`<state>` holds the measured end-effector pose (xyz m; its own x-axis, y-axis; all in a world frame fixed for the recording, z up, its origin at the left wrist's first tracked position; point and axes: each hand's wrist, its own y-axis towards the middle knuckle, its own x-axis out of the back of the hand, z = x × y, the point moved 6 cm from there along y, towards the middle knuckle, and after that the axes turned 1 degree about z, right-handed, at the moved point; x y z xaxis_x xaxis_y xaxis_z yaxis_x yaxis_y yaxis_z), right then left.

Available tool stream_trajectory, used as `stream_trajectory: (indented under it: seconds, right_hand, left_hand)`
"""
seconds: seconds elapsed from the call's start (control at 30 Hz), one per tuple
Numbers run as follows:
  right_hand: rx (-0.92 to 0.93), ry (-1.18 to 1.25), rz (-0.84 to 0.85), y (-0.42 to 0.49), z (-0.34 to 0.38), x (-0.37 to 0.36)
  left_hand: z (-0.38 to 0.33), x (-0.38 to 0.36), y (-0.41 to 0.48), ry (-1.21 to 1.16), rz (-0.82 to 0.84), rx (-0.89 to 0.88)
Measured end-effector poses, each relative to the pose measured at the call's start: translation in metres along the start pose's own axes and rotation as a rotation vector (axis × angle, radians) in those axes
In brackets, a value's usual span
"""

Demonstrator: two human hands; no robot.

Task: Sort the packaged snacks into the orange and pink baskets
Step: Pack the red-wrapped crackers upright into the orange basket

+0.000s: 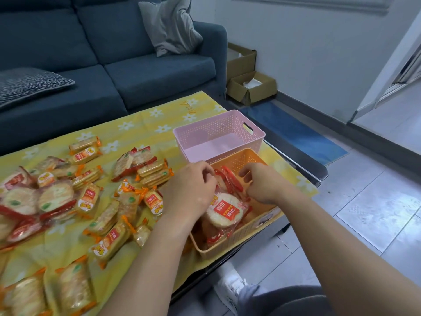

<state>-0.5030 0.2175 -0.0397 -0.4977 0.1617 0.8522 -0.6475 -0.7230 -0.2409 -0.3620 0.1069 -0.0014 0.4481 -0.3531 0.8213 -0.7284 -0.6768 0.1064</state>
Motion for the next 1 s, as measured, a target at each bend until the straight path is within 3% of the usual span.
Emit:
stream_trajectory:
  seconds: [0.07, 0.17, 0.33, 0.4, 0.53, 0.67, 0.77, 0.83, 1.0]
  right_hand:
    - [-0.006, -0.001, -0.098, -0.003, 0.002, 0.012]
    - [0.010, 0.069, -0.172, -0.011, 0.010, 0.025]
    - [0.000, -0.025, 0.208, -0.028, 0.022, -0.001]
    - [0.040, 0.028, 0.255, -0.035, 0.029, -0.002]
    - [0.107, 0.221, 0.178, -0.036, 0.032, 0.013]
    - [0.220, 0.226, -0.169, -0.037, 0.041, 0.040]
    - [0.314, 0.193, -0.081, -0.040, 0.052, 0.039]
    - [0.332, 0.151, -0.030, -0.041, 0.054, 0.033]
    - [0.265, -0.103, -0.282, -0.033, 0.039, 0.043]
  left_hand:
    - [0.008, 0.002, -0.009, 0.200, 0.044, 0.069]
    - [0.013, 0.000, -0.021, 0.306, 0.115, 0.131]
    - [0.011, -0.003, -0.025, 0.251, 0.170, 0.149]
    - [0.012, 0.001, -0.026, 0.204, 0.153, 0.157]
    - [0.012, 0.014, -0.025, -0.136, 0.064, 0.151]
    - [0.009, 0.025, -0.020, -0.535, -0.140, 0.158]
    - [0.001, 0.019, -0.013, -0.646, -0.251, 0.181]
    - [-0.005, 0.008, -0.009, -0.738, -0.250, 0.205]
    - [-0.028, -0.011, -0.001, -0.990, -0.039, 0.157]
